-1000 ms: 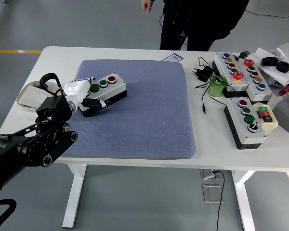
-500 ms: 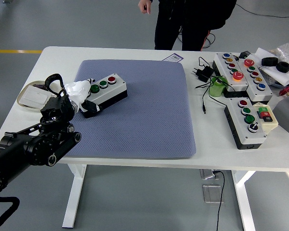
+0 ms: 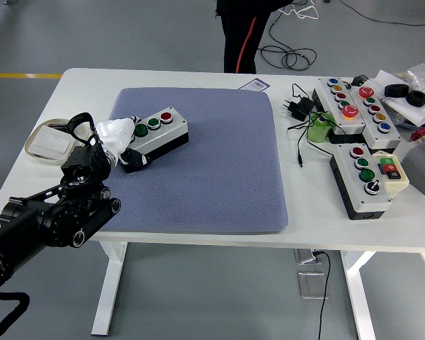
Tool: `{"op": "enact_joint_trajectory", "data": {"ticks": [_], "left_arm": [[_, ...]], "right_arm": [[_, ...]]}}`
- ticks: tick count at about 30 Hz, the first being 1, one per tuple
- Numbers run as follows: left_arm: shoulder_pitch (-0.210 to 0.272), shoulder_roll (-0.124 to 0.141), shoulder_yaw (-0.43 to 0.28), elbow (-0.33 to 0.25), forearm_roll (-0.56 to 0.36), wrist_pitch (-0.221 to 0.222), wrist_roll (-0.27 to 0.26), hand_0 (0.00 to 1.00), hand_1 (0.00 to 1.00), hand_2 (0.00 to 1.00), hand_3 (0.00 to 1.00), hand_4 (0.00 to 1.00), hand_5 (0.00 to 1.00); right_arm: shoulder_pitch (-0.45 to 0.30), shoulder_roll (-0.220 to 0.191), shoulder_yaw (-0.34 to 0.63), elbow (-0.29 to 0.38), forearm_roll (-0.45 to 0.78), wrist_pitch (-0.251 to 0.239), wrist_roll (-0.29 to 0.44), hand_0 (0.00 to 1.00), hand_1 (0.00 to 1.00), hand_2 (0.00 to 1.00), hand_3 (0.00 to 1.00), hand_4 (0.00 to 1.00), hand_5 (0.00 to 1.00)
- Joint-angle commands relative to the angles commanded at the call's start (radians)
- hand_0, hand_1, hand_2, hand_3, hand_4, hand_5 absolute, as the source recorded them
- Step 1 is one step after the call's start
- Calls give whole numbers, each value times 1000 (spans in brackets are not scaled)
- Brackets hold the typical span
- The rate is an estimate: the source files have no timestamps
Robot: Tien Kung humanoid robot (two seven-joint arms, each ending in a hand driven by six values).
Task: Pick up the button,place it on the desk,press the button,press the button
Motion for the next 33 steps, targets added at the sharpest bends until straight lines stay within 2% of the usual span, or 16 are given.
{"op": "enact_joint_trajectory", "data": {"ticks": [3, 4, 6, 7, 11, 12, 24, 28, 33], "left_arm": [[3, 2, -4, 0, -25, 18, -24, 254, 224, 216, 234, 416, 2], [7, 6, -9, -5, -57, 36, -58, 254, 224, 216, 234, 416, 2], [11, 9, -14, -10, -88, 48, -94, 254, 224, 216, 234, 416, 2], [13, 11, -17, -14, -108, 55, -120, 131, 158, 166, 199, 361, 2], [18, 20, -21, -31, -137, 66, -184, 131, 158, 166, 199, 361, 2], [22, 26, -22, -42, -143, 71, -211, 122, 152, 162, 190, 309, 2], [41, 98, 21, -157, -152, 78, -517, 122, 155, 159, 185, 301, 2], [40, 112, 49, -200, -103, 54, -547, 127, 156, 159, 183, 288, 2], [29, 114, 98, -210, -52, 49, -552, 133, 158, 160, 183, 276, 2]], "right_arm": [[0, 0, 1, 0, 0, 0, 0, 643, 535, 618, 614, 264, 288], [1, 1, 2, 0, 0, 0, 1, 643, 535, 618, 614, 264, 288], [2, 1, 3, 0, 1, 0, 1, 643, 535, 618, 614, 264, 288], [3, 2, 2, 0, 2, 0, 1, 643, 535, 618, 614, 264, 288], [5, 3, 5, 0, 0, 0, 1, 643, 535, 618, 614, 264, 288], [6, 3, 5, 0, 0, 1, 1, 643, 535, 618, 614, 263, 288], [7, 4, 12, 0, -3, 0, 0, 643, 535, 618, 614, 264, 289], [7, 5, 14, 0, -4, 0, -1, 643, 535, 618, 614, 264, 289], [7, 5, 13, 0, -4, 0, -1, 644, 535, 619, 614, 263, 288]]}}
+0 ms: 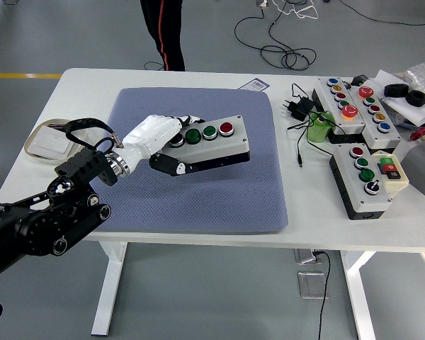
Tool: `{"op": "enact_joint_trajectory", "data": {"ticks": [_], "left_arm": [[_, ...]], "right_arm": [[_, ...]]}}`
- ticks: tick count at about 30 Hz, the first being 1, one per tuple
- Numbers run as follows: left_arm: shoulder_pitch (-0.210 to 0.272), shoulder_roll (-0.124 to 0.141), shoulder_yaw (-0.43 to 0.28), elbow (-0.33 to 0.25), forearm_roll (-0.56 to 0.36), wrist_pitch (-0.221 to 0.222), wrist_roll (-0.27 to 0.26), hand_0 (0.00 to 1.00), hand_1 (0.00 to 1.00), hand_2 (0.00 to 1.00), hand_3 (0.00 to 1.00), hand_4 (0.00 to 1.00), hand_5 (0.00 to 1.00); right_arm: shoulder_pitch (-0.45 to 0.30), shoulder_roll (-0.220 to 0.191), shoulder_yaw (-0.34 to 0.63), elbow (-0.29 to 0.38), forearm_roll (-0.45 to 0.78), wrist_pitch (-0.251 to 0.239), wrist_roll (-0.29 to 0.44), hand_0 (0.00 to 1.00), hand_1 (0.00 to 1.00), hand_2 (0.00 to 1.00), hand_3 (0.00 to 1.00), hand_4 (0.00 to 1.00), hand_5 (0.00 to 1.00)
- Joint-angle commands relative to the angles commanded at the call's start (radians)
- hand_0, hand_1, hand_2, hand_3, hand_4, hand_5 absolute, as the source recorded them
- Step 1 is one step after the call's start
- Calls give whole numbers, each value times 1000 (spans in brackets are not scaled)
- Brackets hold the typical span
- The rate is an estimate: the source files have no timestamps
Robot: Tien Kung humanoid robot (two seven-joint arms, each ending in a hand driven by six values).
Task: Pick up the button,place it on the desk,press the button,press the button
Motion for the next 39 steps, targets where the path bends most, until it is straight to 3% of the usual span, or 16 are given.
{"op": "enact_joint_trajectory", "data": {"ticks": [9, 11, 15, 16, 20, 21, 22, 24, 27, 28, 33, 34, 35, 39], "left_arm": [[-22, -20, 51, 41, 55, -22, 18, 140, 162, 163, 187, 285, 2], [-24, -22, 55, 45, 64, -24, 21, 178, 202, 205, 245, 293, 2], [-24, -28, 57, 53, 117, -54, 53, 178, 202, 205, 245, 293, 2], [-23, -28, 56, 53, 123, -60, 58, 288, 364, 369, 419, 304, 2], [-12, -28, 42, 45, 124, -91, 80, 288, 364, 369, 419, 304, 2], [-9, -28, 34, 41, 135, -121, 101, 288, 364, 369, 419, 304, 2], [-8, -29, 31, 42, 140, -140, 110, 729, 797, 831, 842, 782, 129], [-7, -30, 24, 45, 141, -169, 117, 729, 797, 831, 842, 782, 129], [-5, -28, 13, 45, 135, -178, 115, 729, 797, 831, 842, 782, 129], [-6, -27, 10, 44, 132, -179, 115, 914, 924, 967, 977, 974, 276], [-2, -25, -22, 32, 97, -186, 118, 914, 924, 967, 977, 974, 276], [0, -24, -32, 27, 85, -191, 120, 946, 951, 991, 998, 997, 352], [2, -23, -39, 24, 77, -194, 121, 946, 951, 991, 998, 997, 352], [17, -13, -78, -6, 41, -232, 135, 946, 951, 991, 998, 997, 352]], "right_arm": [[1, -1, -3, 0, 4, 0, 1, 643, 535, 619, 614, 264, 286], [1, -1, -3, 0, 5, -1, 1, 643, 535, 619, 614, 264, 286], [0, -2, -5, 0, 4, 0, 0, 643, 535, 619, 614, 264, 286], [-1, -2, -6, 0, 4, 0, 0, 643, 535, 619, 614, 263, 288], [-5, -3, -6, 0, 4, 0, 1, 643, 535, 619, 614, 263, 288], [-6, -3, -6, 0, 3, 0, 1, 643, 535, 619, 614, 263, 288], [-6, -3, -5, 0, 2, 0, 1, 643, 534, 619, 614, 263, 288], [-6, -2, -4, 0, 1, 0, 0, 643, 534, 619, 614, 263, 288], [-6, -1, 3, 0, -6, -1, 0, 643, 534, 619, 614, 263, 288], [-6, 0, 6, 0, -9, -2, -1, 643, 535, 618, 614, 263, 288], [-7, 2, 9, 0, -10, -2, -2, 643, 535, 618, 614, 263, 288], [-7, 2, 9, 0, -9, -2, -2, 643, 535, 618, 614, 263, 288], [-6, 2, 8, 0, -9, -2, -2, 643, 535, 618, 614, 263, 288], [-8, 3, 10, 0, -12, -2, -3, 643, 535, 618, 614, 263, 288]]}}
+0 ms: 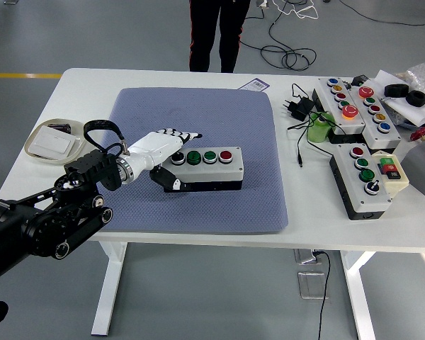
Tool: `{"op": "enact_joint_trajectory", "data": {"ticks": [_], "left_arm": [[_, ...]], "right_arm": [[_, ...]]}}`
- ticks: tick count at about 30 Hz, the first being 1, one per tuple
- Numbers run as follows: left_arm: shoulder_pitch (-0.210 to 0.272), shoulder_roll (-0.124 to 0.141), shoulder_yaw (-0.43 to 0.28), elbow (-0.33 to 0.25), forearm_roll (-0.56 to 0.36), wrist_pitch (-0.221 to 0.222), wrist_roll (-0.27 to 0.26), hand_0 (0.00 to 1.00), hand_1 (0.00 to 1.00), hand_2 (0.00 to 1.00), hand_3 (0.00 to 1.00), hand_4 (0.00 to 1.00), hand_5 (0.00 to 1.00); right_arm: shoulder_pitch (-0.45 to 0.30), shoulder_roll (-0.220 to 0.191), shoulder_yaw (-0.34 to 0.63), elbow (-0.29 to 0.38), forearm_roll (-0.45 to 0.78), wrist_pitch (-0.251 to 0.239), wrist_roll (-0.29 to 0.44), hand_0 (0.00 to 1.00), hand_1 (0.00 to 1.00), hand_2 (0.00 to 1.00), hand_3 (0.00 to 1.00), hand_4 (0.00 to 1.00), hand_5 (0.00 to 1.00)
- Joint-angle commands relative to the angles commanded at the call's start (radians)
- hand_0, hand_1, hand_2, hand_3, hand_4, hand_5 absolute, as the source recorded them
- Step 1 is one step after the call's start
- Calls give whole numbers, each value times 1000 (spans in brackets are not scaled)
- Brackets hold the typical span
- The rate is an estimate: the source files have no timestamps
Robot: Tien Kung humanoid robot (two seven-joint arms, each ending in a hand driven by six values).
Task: Pick up the button,place it on the desk,press the button,press the button
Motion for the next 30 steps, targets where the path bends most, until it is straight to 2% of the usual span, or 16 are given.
{"op": "enact_joint_trajectory", "data": {"ticks": [1, 3, 6, 10, 12, 13, 18, 19, 20, 22, 24, 25, 27, 30], "left_arm": [[4, 3, -11, -8, -10, -14, 4, 998, 998, 998, 998, 998, 473], [14, 11, -38, -29, -28, -41, 9, 998, 998, 998, 998, 998, 473], [34, 19, -81, -65, -34, -54, 9, 998, 998, 998, 998, 998, 473], [67, 25, -151, -130, -57, -21, 11, 998, 998, 998, 998, 998, 493], [101, 30, -205, -204, -90, 54, 67, 998, 998, 998, 998, 998, 493], [111, 32, -230, -243, -89, 93, 94, 788, 812, 841, 998, 748, 377], [126, 45, -257, -429, -17, 296, 247, 788, 812, 841, 998, 748, 377], [131, 47, -263, -464, -38, 338, 279, 340, 397, 392, 900, 584, 209], [134, 49, -266, -492, -53, 367, 299, 340, 397, 392, 900, 584, 209], [140, 52, -270, -547, -124, 366, 344, 340, 397, 392, 900, 584, 209], [149, 57, -275, -595, -205, 318, 389, 340, 397, 392, 900, 584, 209], [152, 58, -275, -607, -251, 302, 402, 78, 160, 211, 805, 577, 226], [156, 59, -273, -630, -330, 243, 446, 78, 160, 211, 805, 577, 226], [158, 60, -261, -652, -388, 162, 486, 78, 160, 211, 805, 577, 226]], "right_arm": [[0, 1, 1, 0, -1, 0, 0, 644, 535, 619, 614, 264, 289], [0, 1, 3, 0, -5, 0, -1, 644, 535, 619, 614, 264, 289], [1, 2, 7, 0, -8, 0, -1, 644, 535, 619, 614, 264, 289], [0, 2, 12, 0, -14, 1, -1, 644, 535, 618, 614, 264, 289], [1, 3, 16, 0, -18, 0, -2, 644, 535, 618, 614, 264, 289], [1, 3, 16, 0, -17, 0, -1, 644, 535, 618, 614, 264, 289], [1, 3, 16, 0, -21, 2, -1, 644, 535, 618, 614, 264, 289], [1, 3, 17, 0, -21, 1, 0, 642, 534, 618, 614, 263, 288], [1, 3, 17, 0, -21, 1, 0, 642, 534, 618, 614, 263, 288], [1, 3, 22, 0, -22, 0, 0, 642, 534, 618, 614, 263, 288], [2, 3, 21, 0, -20, 0, 0, 642, 534, 618, 614, 263, 288], [2, 3, 22, 0, -19, 0, 0, 642, 534, 618, 614, 264, 288], [5, 2, 21, 0, -17, 0, 0, 642, 534, 618, 614, 264, 288], [9, 2, 16, 0, -10, 0, 1, 642, 534, 618, 614, 264, 288]]}}
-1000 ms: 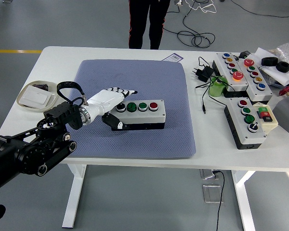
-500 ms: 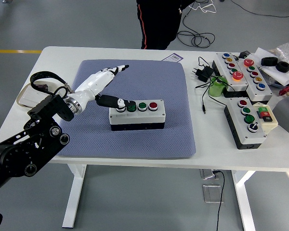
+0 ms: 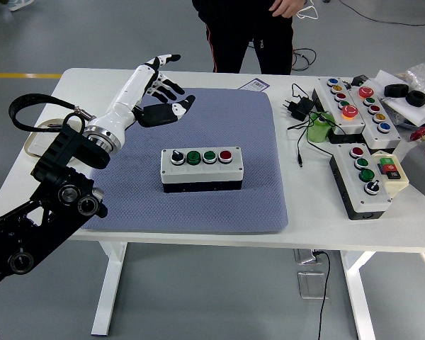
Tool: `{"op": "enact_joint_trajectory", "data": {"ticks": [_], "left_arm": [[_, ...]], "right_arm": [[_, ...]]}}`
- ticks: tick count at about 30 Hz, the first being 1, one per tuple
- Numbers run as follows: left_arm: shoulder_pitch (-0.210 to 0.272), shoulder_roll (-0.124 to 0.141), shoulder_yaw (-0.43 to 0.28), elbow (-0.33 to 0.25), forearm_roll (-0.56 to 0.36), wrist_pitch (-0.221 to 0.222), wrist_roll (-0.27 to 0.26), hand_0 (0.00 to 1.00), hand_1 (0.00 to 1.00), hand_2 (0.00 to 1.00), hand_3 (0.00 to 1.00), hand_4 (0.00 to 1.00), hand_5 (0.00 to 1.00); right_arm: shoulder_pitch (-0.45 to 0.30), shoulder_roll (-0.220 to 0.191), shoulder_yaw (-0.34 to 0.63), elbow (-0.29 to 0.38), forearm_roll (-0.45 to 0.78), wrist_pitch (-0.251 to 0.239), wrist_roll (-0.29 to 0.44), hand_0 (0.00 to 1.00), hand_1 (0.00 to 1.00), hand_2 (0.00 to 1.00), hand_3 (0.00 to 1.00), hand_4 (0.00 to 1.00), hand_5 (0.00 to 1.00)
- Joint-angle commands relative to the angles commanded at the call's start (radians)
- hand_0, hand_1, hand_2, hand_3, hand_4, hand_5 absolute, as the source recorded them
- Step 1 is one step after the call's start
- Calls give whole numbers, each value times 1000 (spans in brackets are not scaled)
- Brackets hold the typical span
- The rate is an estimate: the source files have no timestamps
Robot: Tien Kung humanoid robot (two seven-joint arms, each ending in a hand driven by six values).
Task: Pick up the button,place it on the desk,press the button,press the button
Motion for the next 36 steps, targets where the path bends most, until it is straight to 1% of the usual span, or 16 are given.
{"op": "enact_joint_trajectory", "data": {"ticks": [1, 2, 6, 7, 10, 12, 13, 15, 18, 19, 20, 21, 24, 25, 31, 36], "left_arm": [[0, 1, 6, -6, -5, -34, 15, 31, 93, 153, 783, 565, 195], [-2, 3, 16, -14, -9, -72, 31, 31, 93, 153, 783, 565, 195], [-10, 7, 52, -21, -12, -185, 66, 31, 93, 153, 783, 565, 195], [-11, 7, 57, -20, -12, -203, 69, 9, 39, 101, 778, 567, 173], [-21, 5, 83, -12, -9, -249, 85, 9, 39, 101, 778, 567, 173], [-28, 5, 96, -7, -4, -267, 93, 9, 39, 101, 778, 567, 173], [-32, 5, 105, -4, 2, -279, 99, 9, 11, 69, 784, 560, 181], [-39, 3, 122, 4, 11, -288, 100, 9, 11, 69, 784, 560, 181], [-45, -1, 136, 16, 9, -290, 99, 9, 11, 69, 784, 560, 181], [-46, -4, 140, 24, 15, -284, 99, 7, 18, 76, 808, 533, 156], [-47, -6, 142, 29, 17, -280, 98, 7, 18, 76, 808, 533, 156], [-51, -14, 142, 47, 29, -267, 98, 7, 18, 76, 808, 533, 156], [-56, -21, 143, 67, 33, -254, 98, 7, 18, 76, 808, 533, 156], [-58, -23, 145, 72, 34, -253, 98, 8, 4, 66, 837, 482, 139], [-66, -32, 161, 94, 38, -259, 100, 4, 2, 58, 836, 477, 144], [-73, -42, 181, 128, 36, -258, 99, 4, 2, 58, 836, 477, 144]], "right_arm": [[1, 0, 0, 0, 0, 0, 0, 642, 534, 618, 614, 264, 288], [2, 0, 1, 0, 0, 0, 0, 642, 534, 618, 614, 264, 288], [4, 0, 0, 0, 1, 0, 1, 642, 534, 618, 614, 264, 288], [4, 0, 0, 0, 1, 0, 1, 643, 535, 618, 614, 263, 288], [4, 0, -1, 0, 3, 0, 2, 643, 535, 618, 614, 263, 288], [4, -1, -1, 0, 3, 0, 2, 643, 535, 618, 614, 263, 288], [4, -1, -2, 0, 4, 0, 3, 643, 534, 618, 613, 263, 288], [3, -2, -3, 0, 5, 1, 3, 643, 534, 618, 613, 263, 288], [2, -2, -4, 0, 8, 0, 4, 643, 534, 618, 613, 263, 288], [2, -3, -5, 0, 8, 1, 3, 643, 534, 618, 613, 263, 288], [1, -3, -6, 0, 8, 1, 3, 643, 534, 618, 613, 263, 288], [1, -4, -9, 0, 11, 1, 3, 643, 534, 618, 613, 263, 288], [-1, -5, -12, 0, 13, 1, 3, 643, 534, 618, 613, 263, 288], [-1, -5, -12, 0, 13, 1, 3, 643, 534, 618, 614, 263, 288], [-4, -6, -15, 0, 15, 1, 3, 643, 535, 618, 614, 263, 288], [-6, -7, -17, 0, 14, 1, 2, 643, 535, 618, 614, 263, 288]]}}
